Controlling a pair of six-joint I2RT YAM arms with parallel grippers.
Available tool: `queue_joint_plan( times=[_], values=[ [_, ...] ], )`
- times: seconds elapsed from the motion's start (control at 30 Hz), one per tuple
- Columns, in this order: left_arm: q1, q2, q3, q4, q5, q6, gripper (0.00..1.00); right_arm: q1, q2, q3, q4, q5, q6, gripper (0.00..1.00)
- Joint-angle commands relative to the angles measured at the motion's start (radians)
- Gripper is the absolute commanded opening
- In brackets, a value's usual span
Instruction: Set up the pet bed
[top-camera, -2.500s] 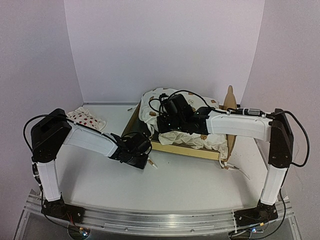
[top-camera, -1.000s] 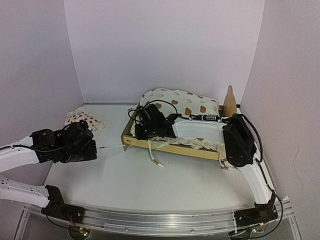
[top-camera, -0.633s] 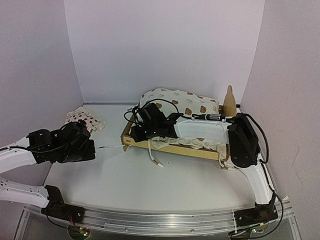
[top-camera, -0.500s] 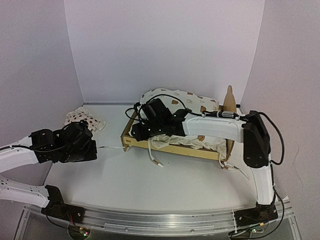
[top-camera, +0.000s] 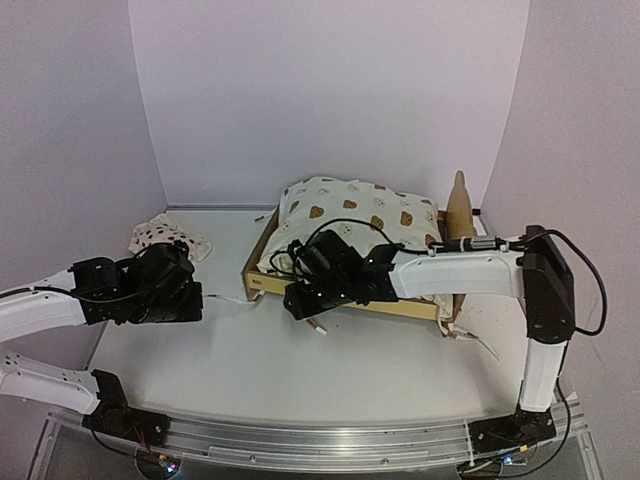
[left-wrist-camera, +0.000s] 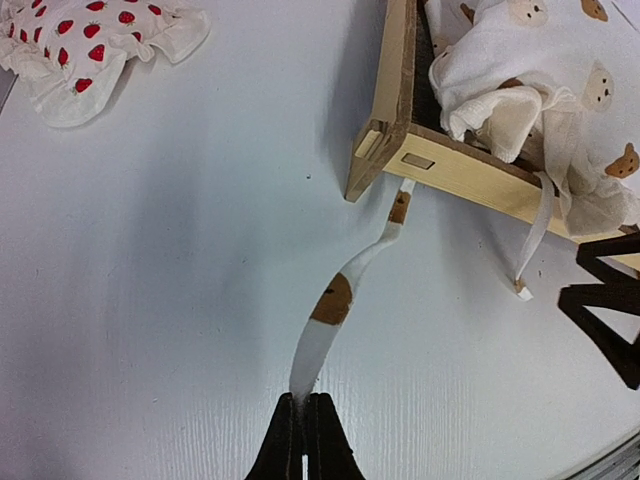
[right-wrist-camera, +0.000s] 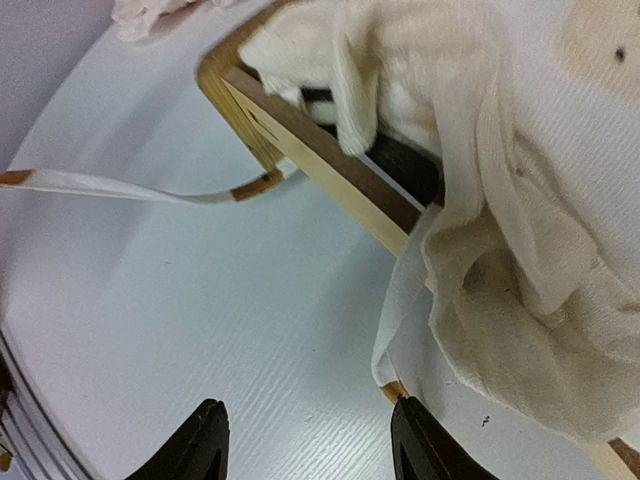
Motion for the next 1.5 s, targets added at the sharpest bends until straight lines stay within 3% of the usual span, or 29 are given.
queue_joint_plan(
  times=[0.0, 0.37, 0.57, 0.67, 0.9, 1.27, 1.47],
  values=[
    [0.000, -0.005, 0.031, 0.029, 0.010, 0.021, 0.00, -0.002, 0.074, 0.038, -0.006, 0.057, 0.049, 0.55],
    [0.000, -0.024, 0.016, 0.039, 0.025, 0.032, 0.00, -0.002, 0.174, 0.094, 0.030, 0.180, 0.011, 0.40],
    [0.000, -0.037, 0.016, 0.039, 0.028, 0.042, 0.00, -0.003, 0.211, 0.111, 0.059, 0.133, -0.010, 0.07],
    [0.000, -0.047, 0.018, 0.040, 0.029, 0.050, 0.00, 0.001, 0.207, 0.104, 0.105, 0.025, 0.027, 0.01],
    [0.000, -0.057, 0.031, 0.033, 0.032, 0.066, 0.00, 0.085, 0.230, 0.194, 0.143, -0.079, 0.016, 0.00],
    [0.000, -0.097, 0.038, 0.000, 0.031, 0.075, 0.00, 0.182, 0.470, 0.559, 0.152, -0.139, 0.006, 0.00],
    [0.000, -0.100, 0.034, -0.004, 0.033, 0.076, 0.00, 0.194, 0.543, 0.567, 0.345, -0.159, 0.025, 0.00]
  ],
)
